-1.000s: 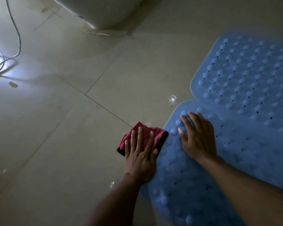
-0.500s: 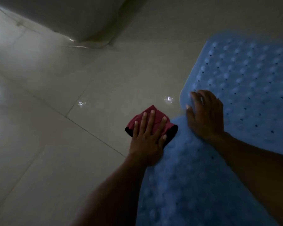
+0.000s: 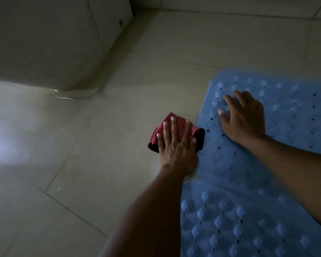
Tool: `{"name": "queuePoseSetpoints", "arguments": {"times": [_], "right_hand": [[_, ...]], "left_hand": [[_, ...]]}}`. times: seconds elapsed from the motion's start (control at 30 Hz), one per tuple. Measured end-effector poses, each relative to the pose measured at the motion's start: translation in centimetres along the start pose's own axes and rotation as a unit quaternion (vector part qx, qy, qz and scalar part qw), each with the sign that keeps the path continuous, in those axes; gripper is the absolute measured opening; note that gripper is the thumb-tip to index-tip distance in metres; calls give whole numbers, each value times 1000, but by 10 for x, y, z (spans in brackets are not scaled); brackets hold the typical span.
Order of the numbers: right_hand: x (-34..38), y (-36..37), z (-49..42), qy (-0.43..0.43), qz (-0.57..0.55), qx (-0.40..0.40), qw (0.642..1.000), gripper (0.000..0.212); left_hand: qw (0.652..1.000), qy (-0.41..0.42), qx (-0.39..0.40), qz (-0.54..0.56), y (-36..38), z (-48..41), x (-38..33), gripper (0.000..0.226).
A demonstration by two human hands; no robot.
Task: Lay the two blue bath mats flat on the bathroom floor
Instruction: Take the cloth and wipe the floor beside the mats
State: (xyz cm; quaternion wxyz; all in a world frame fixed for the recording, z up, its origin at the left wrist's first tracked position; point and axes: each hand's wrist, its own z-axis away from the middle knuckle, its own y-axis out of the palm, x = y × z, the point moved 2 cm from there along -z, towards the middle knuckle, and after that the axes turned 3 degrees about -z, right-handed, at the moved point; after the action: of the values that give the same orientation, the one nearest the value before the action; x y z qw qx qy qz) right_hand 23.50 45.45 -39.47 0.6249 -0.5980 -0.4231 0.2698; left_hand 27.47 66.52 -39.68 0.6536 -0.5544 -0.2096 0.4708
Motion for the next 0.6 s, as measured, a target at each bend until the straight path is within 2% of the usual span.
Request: {"name": "queuePoseSetpoints", "arguments": {"times": [0.23, 0.37, 0.6], "right_hand": [[-42, 8, -47, 74, 21, 48, 996, 65], [-44, 15, -42, 70, 10, 20, 997, 67], [-41, 5, -43, 72, -22, 30, 997, 70]], "left_hand": [[1000, -3, 17, 0, -13, -68, -24, 61], [1000, -12, 9, -8, -17, -89, -31, 61], [995, -45, 88, -34, -26, -91, -36, 63]]}}
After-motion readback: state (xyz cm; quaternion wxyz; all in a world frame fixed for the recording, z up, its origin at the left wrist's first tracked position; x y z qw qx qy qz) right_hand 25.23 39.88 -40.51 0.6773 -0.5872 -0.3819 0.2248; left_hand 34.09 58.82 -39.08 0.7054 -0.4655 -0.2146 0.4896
